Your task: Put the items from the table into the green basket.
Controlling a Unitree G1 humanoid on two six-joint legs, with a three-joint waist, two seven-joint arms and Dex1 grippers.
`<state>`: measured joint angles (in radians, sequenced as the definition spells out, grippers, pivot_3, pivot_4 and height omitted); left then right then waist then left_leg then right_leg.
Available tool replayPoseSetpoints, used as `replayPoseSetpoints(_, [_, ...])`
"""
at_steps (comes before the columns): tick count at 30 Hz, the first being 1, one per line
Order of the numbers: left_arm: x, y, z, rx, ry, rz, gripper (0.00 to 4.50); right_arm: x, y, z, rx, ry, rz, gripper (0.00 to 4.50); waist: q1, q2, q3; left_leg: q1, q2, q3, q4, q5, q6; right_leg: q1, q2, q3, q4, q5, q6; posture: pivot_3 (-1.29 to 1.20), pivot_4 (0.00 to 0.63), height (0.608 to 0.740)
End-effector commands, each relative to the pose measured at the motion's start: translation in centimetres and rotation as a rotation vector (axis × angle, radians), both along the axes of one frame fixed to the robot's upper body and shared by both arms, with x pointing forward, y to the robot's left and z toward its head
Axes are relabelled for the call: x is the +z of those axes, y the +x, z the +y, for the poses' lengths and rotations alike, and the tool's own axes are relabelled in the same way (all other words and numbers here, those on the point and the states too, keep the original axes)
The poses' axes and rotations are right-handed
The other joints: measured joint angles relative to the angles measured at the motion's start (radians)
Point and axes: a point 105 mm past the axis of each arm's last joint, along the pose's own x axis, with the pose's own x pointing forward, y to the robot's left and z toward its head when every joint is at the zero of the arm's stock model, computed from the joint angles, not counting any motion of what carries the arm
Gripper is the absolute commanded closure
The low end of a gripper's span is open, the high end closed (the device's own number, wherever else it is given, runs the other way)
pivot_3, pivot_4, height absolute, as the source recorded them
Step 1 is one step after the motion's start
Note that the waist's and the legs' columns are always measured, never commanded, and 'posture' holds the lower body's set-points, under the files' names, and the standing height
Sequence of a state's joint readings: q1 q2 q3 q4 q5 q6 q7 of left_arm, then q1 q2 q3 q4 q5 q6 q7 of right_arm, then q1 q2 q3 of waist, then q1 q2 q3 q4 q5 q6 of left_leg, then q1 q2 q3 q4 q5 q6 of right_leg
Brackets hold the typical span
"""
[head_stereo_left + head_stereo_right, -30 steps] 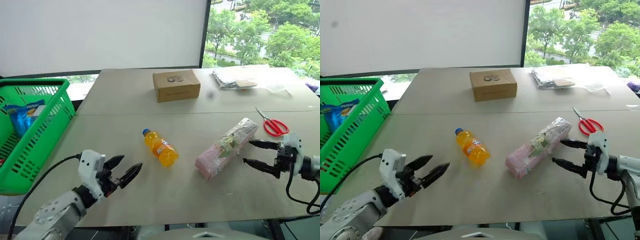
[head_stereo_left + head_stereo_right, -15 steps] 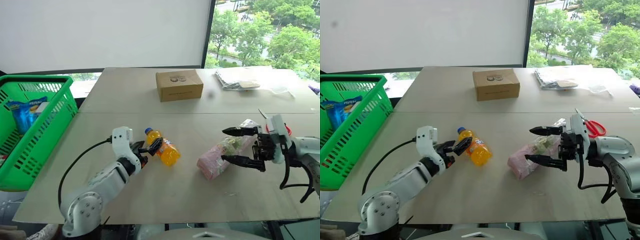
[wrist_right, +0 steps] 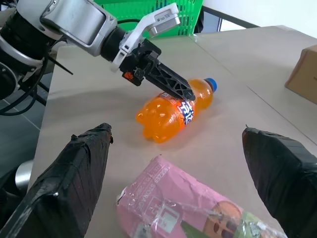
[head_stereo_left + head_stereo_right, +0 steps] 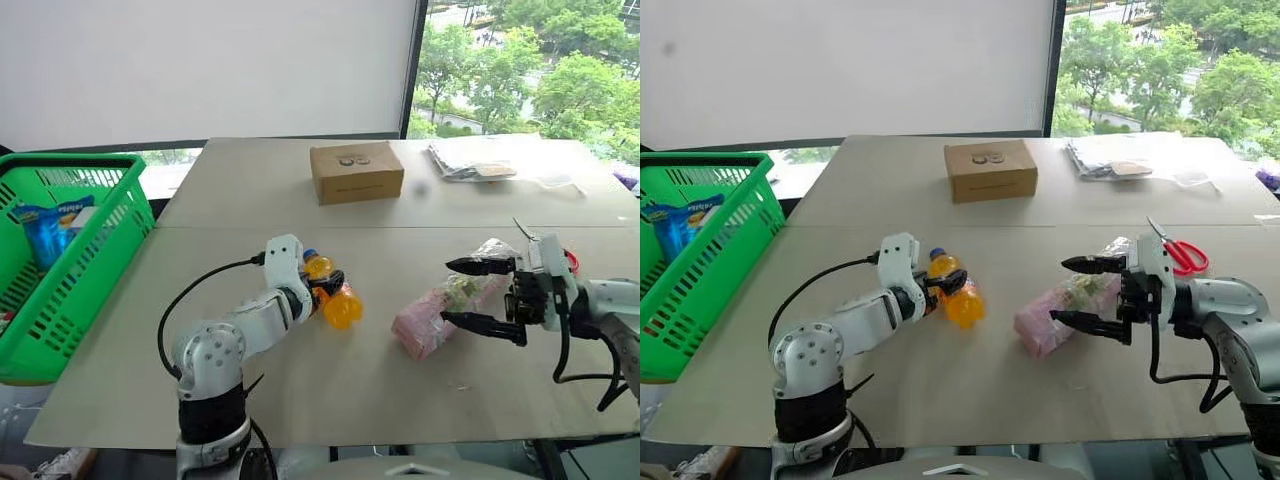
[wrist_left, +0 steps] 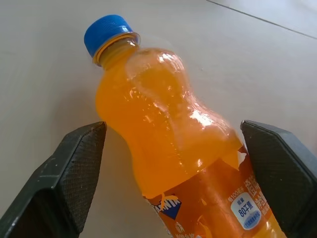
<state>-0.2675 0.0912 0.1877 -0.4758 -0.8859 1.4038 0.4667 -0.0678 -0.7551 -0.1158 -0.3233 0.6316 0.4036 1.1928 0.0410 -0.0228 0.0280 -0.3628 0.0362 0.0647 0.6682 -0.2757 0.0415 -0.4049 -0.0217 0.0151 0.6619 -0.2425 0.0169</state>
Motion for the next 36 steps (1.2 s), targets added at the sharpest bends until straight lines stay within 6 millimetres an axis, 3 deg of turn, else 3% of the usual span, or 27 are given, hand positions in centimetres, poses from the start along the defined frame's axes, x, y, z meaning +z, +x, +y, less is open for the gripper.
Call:
replayPoseSetpoints(1, [-3.5,-0.9,2.4,0.059,0.216,0.176,0.07,1.1,-0.1,0.2,0.011,0.0,-0.06,0.0,-0.008,0.0,-0.001,0.001,0.0,0.0,0.0,0.0,0.0,0.001,0.0,0.0,0.0,-0.001,0.001,0.04,0.0,0.724])
replayPoseSetpoints(10, [-4.7,-1.1,4.8,0.178,0.376,0.278,0.07,1.1,-0.2,0.0,0.001,-0.001,-0.058,0.0,-0.04,0.006,-0.006,0.011,0.0,-0.004,-0.002,0.0,0.0,0.01,0.005,0.001,0.0,-0.001,0.0,0.03,0.0,0.724])
replayPoseSetpoints(15, [-4.4,-0.8,4.7,0.234,0.32,0.283,0.07,1.1,-0.2,0.0,-0.001,-0.002,-0.06,0.0,-0.056,0.006,-0.006,0.018,-0.003,-0.011,-0.005,-0.003,-0.005,0.017,0.006,0.002,0.0,0.0,0.0,0.04,0.0,0.724])
replayPoseSetpoints(21, [-5.2,-1.7,4.7,0.25,0.283,0.313,0.07,1.4,0.1,0.2,0.004,-0.001,-0.064,0.0,-0.056,0.007,-0.005,0.021,-0.027,-0.046,-0.008,-0.003,-0.005,0.02,0.006,0.006,-0.001,-0.001,0.0,0.04,0.0,0.724])
replayPoseSetpoints(25, [-5.3,-1.8,5.1,0.271,0.287,0.312,1.23,1.4,0.1,0.2,0.01,-0.006,-0.061,0.0,-0.055,0.007,-0.005,0.022,-0.03,-0.051,-0.009,-0.003,-0.005,0.021,0.006,0.007,-0.002,-0.001,0.0,0.04,0.0,0.724])
replayPoseSetpoints(27, [-5.2,-1.8,5.3,0.275,0.29,0.309,1.55,1.5,0.1,0.2,0.011,-0.006,-0.06,0.0,-0.055,0.007,-0.005,0.022,-0.03,-0.052,-0.01,-0.003,-0.005,0.021,0.006,0.007,-0.002,-0.001,0.0,0.04,0.0,0.724])
replayPoseSetpoints(36, [-4.4,-1.5,6.5,0.315,0.305,0.28,1.55,1.6,0.1,0.3,0.015,-0.001,-0.059,0.0,-0.057,0.01,-0.002,0.035,-0.036,-0.074,-0.019,-0.003,-0.006,0.028,0.007,0.006,-0.007,-0.001,0.0,0.06,0.0,0.724])
